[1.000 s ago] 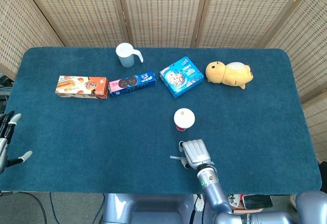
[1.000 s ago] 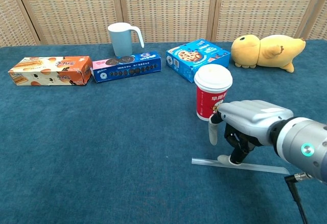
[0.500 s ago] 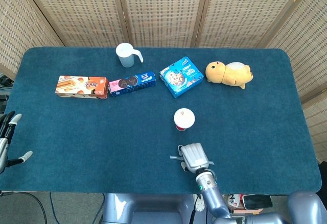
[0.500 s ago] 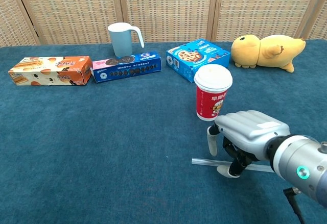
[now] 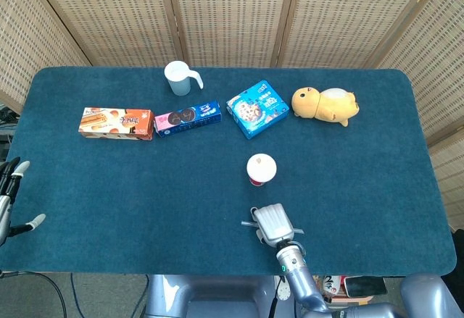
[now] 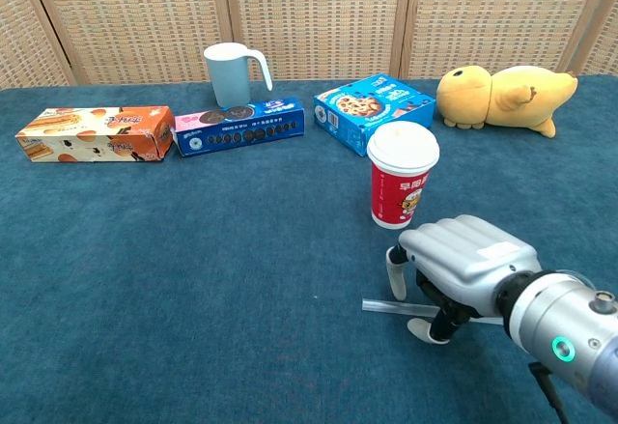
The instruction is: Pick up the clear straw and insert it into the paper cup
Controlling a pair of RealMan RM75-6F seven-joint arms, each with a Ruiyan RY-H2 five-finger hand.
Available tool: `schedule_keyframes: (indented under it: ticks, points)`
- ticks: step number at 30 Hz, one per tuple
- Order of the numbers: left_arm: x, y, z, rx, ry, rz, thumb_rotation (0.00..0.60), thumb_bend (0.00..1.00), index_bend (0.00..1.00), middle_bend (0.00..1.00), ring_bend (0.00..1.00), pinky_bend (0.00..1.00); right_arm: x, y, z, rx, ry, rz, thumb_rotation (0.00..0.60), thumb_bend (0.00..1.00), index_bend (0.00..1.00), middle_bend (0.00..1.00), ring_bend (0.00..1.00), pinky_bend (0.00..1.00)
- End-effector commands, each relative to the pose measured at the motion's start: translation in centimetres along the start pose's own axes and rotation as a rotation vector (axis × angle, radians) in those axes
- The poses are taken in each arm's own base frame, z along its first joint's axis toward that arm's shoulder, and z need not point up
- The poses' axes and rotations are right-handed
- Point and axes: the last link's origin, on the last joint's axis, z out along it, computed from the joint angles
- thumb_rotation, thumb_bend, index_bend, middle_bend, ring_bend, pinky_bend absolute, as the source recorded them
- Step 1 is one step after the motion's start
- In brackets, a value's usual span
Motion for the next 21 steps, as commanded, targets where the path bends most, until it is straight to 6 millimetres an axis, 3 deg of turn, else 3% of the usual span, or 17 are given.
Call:
schedule_keyframes:
  ticks: [1, 5, 10, 21]
  points:
    - [-0.01, -0.01, 0.01, 0.001, -0.001, 0.001, 0.600, 0.09, 0.00, 0.00, 0.00, 0.00, -0.16, 0.01, 0.11, -0.001, -0.004, 0.003, 0.600, 0.38, 0.51, 0.88, 0.78, 0.99]
    - [-0.06, -0.02, 0.06, 0.003, -0.002, 0.001, 0.600, 0.09, 0.00, 0.00, 0.00, 0.00, -0.36, 0.10, 0.26, -0.001, -0.006, 0.001, 0.600, 0.39, 0.52, 0.88, 0.78, 0.99]
    - [-0.19, 0.00, 0.15, 0.004, -0.008, 0.002, 0.600, 0.09, 0.00, 0.00, 0.00, 0.00, -0.47, 0.20, 0.39, 0.005, -0.004, 0.004, 0.600, 0.42, 0.61, 0.89, 0.78, 0.99]
    - [-0.24, 0.01, 0.17, 0.005, -0.011, 0.001, 0.600, 0.09, 0.00, 0.00, 0.00, 0.00, -0.43, 0.07, 0.16, 0.035, 0.009, 0.005, 0.600, 0.51, 0.70, 0.90, 0.78, 0.99]
